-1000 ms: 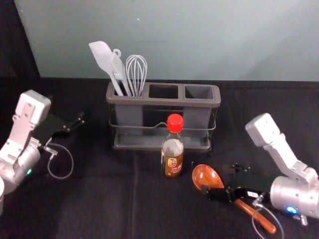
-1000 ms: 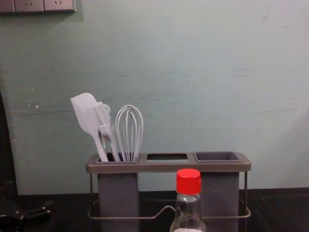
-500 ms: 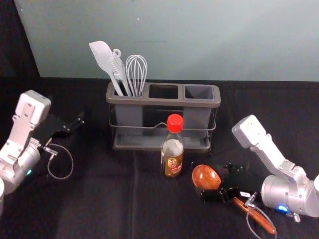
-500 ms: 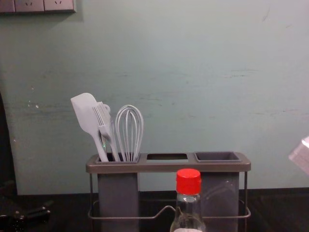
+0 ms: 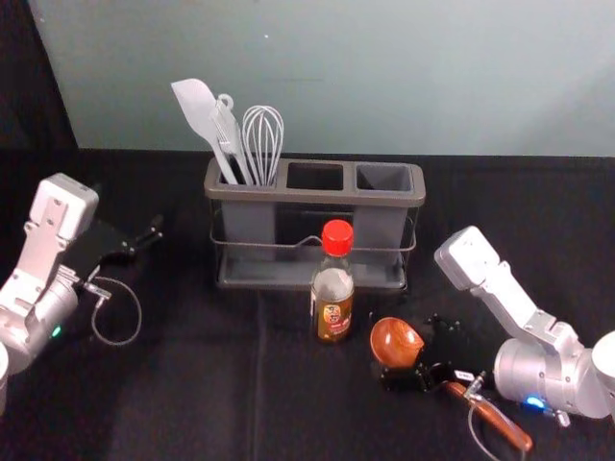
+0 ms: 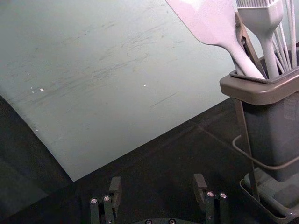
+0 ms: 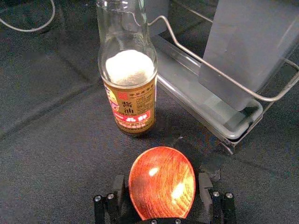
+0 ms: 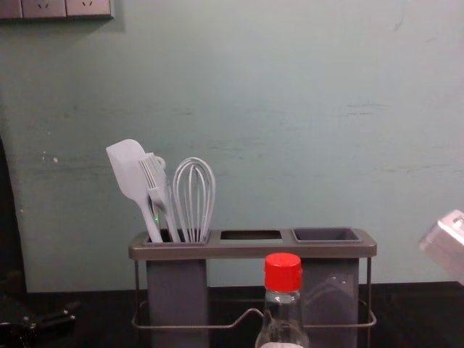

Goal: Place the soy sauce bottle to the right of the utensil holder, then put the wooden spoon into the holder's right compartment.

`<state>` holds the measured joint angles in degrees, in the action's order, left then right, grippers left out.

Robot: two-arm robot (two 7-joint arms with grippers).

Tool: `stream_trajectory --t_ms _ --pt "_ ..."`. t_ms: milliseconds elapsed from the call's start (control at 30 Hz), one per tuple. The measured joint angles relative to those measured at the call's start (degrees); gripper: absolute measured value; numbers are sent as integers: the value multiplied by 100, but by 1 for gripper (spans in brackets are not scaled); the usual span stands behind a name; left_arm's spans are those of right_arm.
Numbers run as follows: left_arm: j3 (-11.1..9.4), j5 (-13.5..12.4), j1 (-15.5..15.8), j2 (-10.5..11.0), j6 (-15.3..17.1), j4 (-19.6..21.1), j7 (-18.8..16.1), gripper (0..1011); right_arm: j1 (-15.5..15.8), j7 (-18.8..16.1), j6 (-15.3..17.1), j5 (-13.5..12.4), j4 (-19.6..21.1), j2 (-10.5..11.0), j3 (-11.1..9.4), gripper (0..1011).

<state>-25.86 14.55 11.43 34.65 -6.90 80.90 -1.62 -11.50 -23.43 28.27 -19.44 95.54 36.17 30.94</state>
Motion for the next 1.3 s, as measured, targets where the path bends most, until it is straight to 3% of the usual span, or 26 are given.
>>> stream_trajectory --t_ms 1000,1300 --pt "0 0 0 0 0 0 0 1005 28 17 12 -67 44 30 -32 1002" --pt "0 0 0 0 0 0 0 1005 29 19 11 -71 47 33 -33 836"
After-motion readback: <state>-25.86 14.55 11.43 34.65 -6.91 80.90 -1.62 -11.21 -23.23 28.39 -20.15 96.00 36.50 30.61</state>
